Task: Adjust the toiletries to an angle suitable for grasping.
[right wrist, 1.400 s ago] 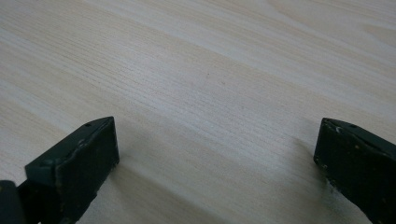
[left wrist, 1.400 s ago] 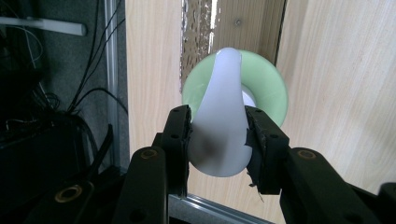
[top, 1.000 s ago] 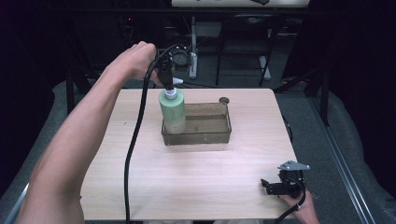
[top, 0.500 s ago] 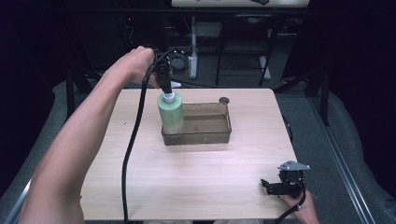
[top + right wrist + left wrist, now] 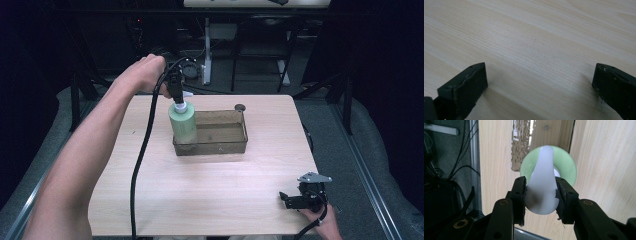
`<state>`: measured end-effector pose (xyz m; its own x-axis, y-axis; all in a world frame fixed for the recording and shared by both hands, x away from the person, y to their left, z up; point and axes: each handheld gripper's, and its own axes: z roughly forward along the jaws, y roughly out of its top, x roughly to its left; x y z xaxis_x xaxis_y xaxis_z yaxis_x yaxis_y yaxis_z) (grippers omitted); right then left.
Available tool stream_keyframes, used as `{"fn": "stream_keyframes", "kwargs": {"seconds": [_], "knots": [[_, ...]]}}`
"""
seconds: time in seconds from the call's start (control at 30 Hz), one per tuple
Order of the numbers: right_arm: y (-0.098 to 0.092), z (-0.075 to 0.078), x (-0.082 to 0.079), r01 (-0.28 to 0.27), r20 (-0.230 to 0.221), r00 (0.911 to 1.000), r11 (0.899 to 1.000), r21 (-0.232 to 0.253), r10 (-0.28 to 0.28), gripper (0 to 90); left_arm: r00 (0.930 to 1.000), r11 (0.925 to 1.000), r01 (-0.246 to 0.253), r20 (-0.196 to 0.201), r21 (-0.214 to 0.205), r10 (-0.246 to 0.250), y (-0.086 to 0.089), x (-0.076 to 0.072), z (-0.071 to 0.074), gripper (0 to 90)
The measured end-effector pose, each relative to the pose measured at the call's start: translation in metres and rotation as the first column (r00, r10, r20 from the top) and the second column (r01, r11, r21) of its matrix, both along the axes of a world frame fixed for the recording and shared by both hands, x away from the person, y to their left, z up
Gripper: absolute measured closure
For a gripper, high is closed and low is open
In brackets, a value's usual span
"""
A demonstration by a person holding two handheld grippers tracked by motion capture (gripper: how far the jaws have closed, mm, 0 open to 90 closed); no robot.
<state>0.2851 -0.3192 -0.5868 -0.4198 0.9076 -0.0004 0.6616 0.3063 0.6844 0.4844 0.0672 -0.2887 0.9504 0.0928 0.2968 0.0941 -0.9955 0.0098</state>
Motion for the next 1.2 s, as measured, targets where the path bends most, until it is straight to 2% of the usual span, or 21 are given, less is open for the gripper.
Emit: {"fn": "stream_keyframes", "kwargs": {"seconds": [0.5, 1.03, 1.2], "knots": [[0.0, 0.0, 0.0, -0.001, 0.0, 1.0, 1.0, 0.002, 0.001, 0.0, 0.9998, 1.0, -0.005, -0.018, -0.006, 0.005, 0.001, 0.004, -0.008, 63.9], [0.0, 0.0, 0.0, 0.0, 0.0, 1.0, 1.0, -0.001, 0.0, 0.0, 0.9993, 1.0, -0.009, -0.036, -0.003, 0.009, 0.002, 0.009, -0.024, 63.9], [0.0, 0.0, 0.0, 0.0, 0.0, 1.0, 1.0, 0.0, 0.0, 0.0, 0.9996, 0.9999, -0.01, -0.027, -0.01, 0.01, 0.002, 0.01, -0.025, 63.8]]}}
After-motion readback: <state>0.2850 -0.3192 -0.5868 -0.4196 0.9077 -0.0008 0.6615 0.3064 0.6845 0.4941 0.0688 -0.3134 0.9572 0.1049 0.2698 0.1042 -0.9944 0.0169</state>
